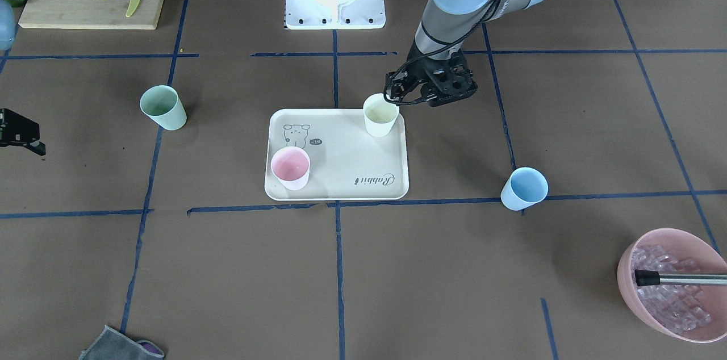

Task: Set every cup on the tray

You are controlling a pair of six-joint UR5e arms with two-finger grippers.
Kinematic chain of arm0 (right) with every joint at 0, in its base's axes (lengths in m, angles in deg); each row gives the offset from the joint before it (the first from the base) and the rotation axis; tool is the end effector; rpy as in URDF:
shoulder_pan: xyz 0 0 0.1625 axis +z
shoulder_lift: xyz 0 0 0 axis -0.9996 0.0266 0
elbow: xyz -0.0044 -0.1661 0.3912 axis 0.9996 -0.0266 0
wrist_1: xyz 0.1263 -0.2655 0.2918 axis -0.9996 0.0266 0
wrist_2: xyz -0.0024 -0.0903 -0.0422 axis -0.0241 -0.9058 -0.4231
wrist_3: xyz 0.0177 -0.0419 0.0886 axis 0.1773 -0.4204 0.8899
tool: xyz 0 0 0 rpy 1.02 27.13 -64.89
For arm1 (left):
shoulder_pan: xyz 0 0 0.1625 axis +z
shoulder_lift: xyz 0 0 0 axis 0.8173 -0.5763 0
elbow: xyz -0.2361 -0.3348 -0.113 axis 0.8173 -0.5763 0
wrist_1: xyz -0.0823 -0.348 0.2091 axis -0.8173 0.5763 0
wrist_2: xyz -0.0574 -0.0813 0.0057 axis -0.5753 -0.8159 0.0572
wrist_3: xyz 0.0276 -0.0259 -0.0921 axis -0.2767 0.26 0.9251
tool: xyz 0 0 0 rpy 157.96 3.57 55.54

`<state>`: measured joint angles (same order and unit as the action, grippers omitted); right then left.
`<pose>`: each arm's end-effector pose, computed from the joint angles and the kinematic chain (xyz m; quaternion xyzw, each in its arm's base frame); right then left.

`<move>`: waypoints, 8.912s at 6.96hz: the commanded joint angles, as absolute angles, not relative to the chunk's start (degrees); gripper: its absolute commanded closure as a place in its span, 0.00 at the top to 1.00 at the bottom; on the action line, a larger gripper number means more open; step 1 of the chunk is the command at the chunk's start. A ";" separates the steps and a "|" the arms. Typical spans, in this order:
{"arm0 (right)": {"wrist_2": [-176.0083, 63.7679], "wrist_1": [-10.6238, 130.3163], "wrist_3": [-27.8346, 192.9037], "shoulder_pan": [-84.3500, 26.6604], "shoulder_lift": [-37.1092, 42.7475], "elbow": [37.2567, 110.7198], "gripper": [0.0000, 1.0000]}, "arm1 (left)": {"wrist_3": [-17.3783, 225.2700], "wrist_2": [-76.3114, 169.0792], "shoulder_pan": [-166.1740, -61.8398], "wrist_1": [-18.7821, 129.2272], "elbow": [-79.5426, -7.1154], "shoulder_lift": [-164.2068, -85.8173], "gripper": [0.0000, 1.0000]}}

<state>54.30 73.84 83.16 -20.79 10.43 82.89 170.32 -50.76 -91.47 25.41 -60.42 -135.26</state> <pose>-0.1565 -0.5521 0.4416 0.0570 -0.4052 -0.1169 0.9049 0.4357 -0.4308 0.2329 -0.0698 0.4261 -0.1245 0.8933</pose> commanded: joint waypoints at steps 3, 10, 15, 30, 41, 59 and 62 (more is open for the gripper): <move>39.11 61.42 112.63 -39.12 18.84 93.06 0.99 | 151.00 -55.31 -98.84 16.99 -70.13 -126.60 1.00; 37.23 53.06 118.77 -47.95 24.68 92.62 0.59 | 151.88 -55.39 -98.49 16.99 -69.52 -126.60 1.00; 39.94 53.85 122.52 -48.31 18.99 93.05 0.00 | 151.88 -55.31 -98.32 16.99 -69.34 -126.60 1.00; 37.95 72.04 134.93 -46.88 -6.01 84.35 1.00 | 151.18 -54.96 -98.40 17.43 -69.08 -126.51 1.00; 53.05 71.34 77.63 -19.31 17.12 84.09 1.00 | 143.09 -55.39 -110.45 36.04 -44.23 -127.30 0.99; 52.96 71.34 77.72 -19.31 17.12 84.00 1.00 | 174.72 -53.47 -95.17 40.81 -35.70 -148.02 0.00; 52.96 71.34 77.72 -19.31 17.12 83.83 1.00 | 175.00 -51.79 -94.63 40.72 -34.98 -148.66 0.55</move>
